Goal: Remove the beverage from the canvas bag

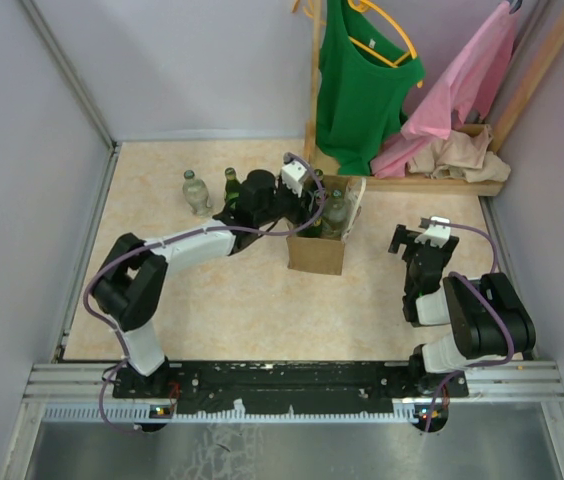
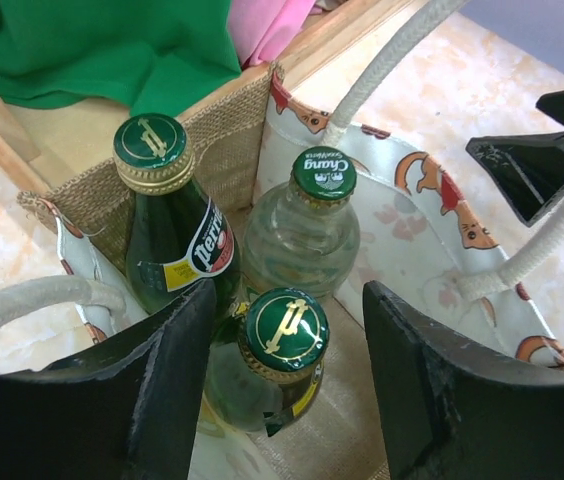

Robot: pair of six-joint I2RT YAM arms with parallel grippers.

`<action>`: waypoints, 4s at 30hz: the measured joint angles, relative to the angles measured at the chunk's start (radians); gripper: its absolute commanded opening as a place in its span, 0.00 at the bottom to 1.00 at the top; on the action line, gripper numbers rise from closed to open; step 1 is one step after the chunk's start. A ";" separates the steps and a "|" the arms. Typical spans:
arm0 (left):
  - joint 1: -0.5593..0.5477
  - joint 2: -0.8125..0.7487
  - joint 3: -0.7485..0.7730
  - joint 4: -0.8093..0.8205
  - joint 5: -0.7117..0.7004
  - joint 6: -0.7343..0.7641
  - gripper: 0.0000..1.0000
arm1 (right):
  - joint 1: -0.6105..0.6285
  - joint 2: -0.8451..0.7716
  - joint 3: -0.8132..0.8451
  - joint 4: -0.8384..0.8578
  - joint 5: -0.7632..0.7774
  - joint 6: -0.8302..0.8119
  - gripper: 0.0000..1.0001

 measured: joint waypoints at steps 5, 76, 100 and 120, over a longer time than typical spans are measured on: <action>0.000 0.034 -0.001 0.026 -0.010 -0.001 0.53 | 0.000 0.000 0.000 0.000 0.000 0.000 0.99; 0.445 -0.745 -0.275 -0.317 -0.515 0.063 0.00 | 0.000 0.000 0.000 0.000 0.000 0.000 0.99; 0.520 -0.510 -0.586 0.208 -0.380 0.044 0.00 | 0.000 0.000 0.000 0.000 0.000 0.000 0.99; 0.538 -0.502 -0.670 0.294 -0.375 0.043 0.40 | 0.000 0.000 0.000 0.000 0.000 0.000 0.99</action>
